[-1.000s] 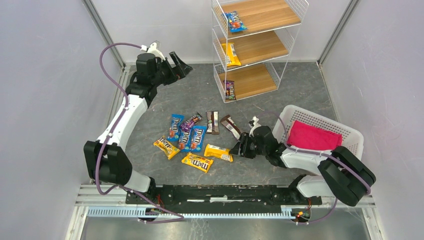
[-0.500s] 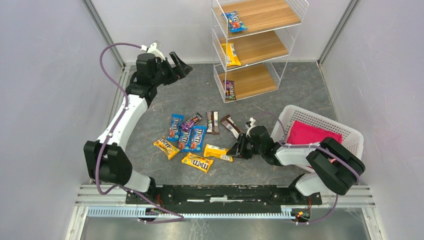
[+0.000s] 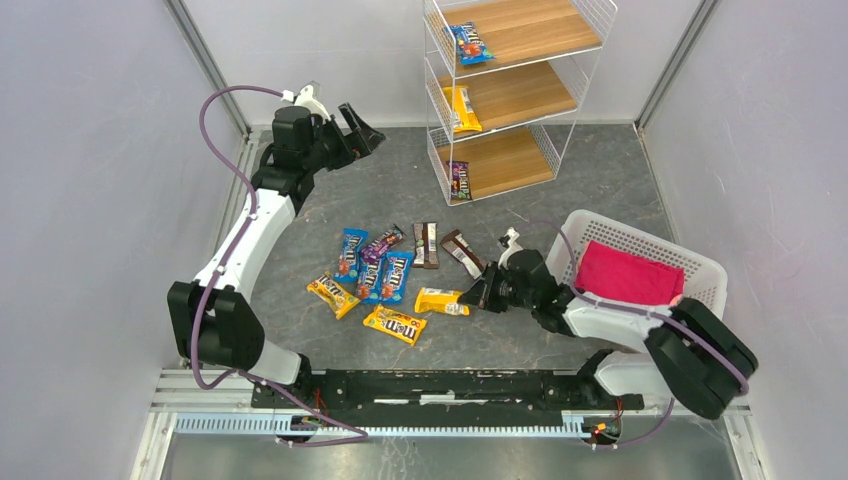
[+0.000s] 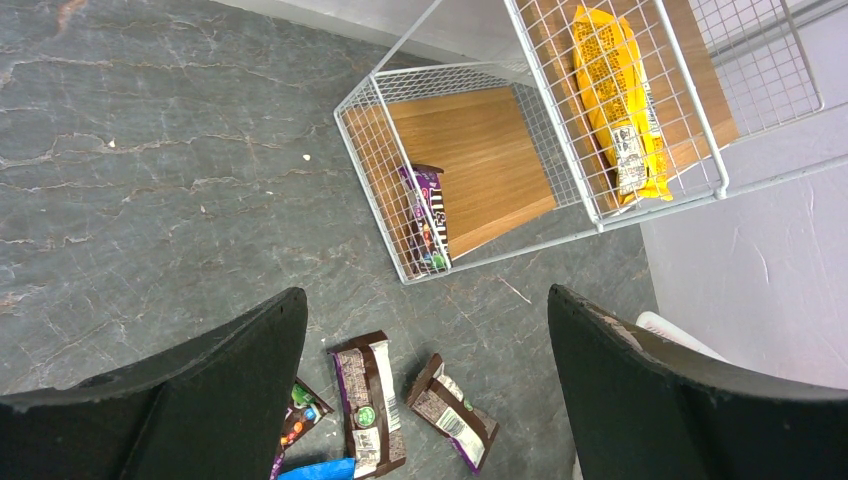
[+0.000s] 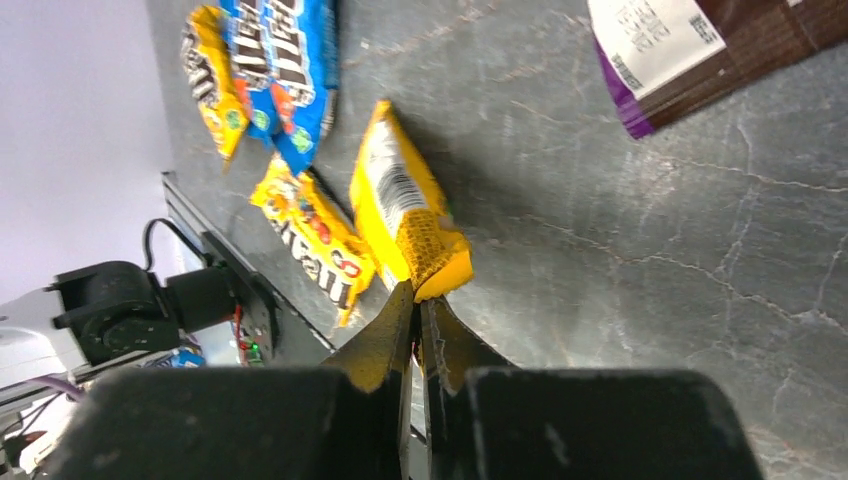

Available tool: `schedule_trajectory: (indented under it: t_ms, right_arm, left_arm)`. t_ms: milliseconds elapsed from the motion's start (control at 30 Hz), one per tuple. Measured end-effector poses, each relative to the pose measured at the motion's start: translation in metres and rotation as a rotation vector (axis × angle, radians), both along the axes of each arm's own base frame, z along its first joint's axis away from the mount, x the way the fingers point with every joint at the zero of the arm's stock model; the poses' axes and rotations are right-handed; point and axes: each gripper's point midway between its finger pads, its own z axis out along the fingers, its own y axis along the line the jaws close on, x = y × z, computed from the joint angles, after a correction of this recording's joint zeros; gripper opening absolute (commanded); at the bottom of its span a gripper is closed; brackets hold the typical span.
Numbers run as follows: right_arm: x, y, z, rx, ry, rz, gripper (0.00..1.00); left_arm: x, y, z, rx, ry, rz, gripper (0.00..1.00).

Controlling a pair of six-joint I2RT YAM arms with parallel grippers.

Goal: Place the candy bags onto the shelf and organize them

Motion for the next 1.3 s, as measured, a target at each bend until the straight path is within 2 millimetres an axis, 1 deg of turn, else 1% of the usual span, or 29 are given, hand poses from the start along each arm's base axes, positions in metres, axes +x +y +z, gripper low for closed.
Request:
schedule_trajectory:
  t_ms: [67, 200, 300, 400, 467, 567, 700, 733, 833, 933, 1033, 1100, 1167, 1300]
  right_arm:
    - [0.002, -0.002, 0.012, 0.009, -0.042, -0.006, 0.0]
    - [0.007, -0.011, 0.032, -0.009, -0.113, -0.02, 0.0]
    - [0.018, -0.018, 0.05, -0.047, -0.171, -0.043, 0.0]
    - [0.038, -0.029, 0.082, -0.075, -0.251, -0.103, 0.0]
    - [0.054, -0.04, 0.106, -0.086, -0.302, -0.173, 0.0]
    - [0.073, -0.06, 0.14, -0.084, -0.382, -0.289, 0.0]
    - [0.093, -0.089, 0.181, -0.098, -0.483, -0.423, 0.0]
    - [0.1, -0.097, 0.194, -0.107, -0.516, -0.463, 0.0]
    - [0.115, -0.114, 0.226, -0.114, -0.599, -0.559, 0.0]
    - [0.13, -0.129, 0.258, -0.099, -0.682, -0.652, 0.0]
    - [0.149, -0.137, 0.282, -0.096, -0.738, -0.723, 0.0]
    - [0.164, -0.14, 0.296, -0.094, -0.769, -0.765, 0.0]
    - [0.177, -0.141, 0.305, -0.088, -0.791, -0.795, 0.0]
    - [0.207, -0.141, 0.311, -0.083, -0.82, -0.841, 0.0]
  left_arm:
    - [0.0, 0.0, 0.0, 0.0, 0.0, 0.0, 0.96]
    - [0.0, 0.0, 0.0, 0.0, 0.0, 0.0, 0.96]
    - [0.0, 0.0, 0.0, 0.0, 0.0, 0.0, 0.95]
    - [0.0, 0.0, 0.0, 0.0, 0.0, 0.0, 0.95]
    - [0.0, 0.0, 0.0, 0.0, 0.0, 0.0, 0.96]
    - [0.0, 0.0, 0.0, 0.0, 0.0, 0.0, 0.96]
    - [0.0, 0.0, 0.0, 0.0, 0.0, 0.0, 0.95]
    - [0.0, 0.0, 0.0, 0.0, 0.0, 0.0, 0.95]
    - [0.0, 0.0, 0.0, 0.0, 0.0, -0.001, 0.96]
    - [0.0, 0.0, 0.0, 0.0, 0.0, -0.001, 0.96]
    - [0.0, 0.0, 0.0, 0.0, 0.0, -0.001, 0.96]
    - [0.0, 0.0, 0.0, 0.0, 0.0, -0.002, 0.96]
    - [0.0, 0.0, 0.0, 0.0, 0.0, -0.002, 0.96]
    - [0.0, 0.0, 0.0, 0.0, 0.0, -0.002, 0.96]
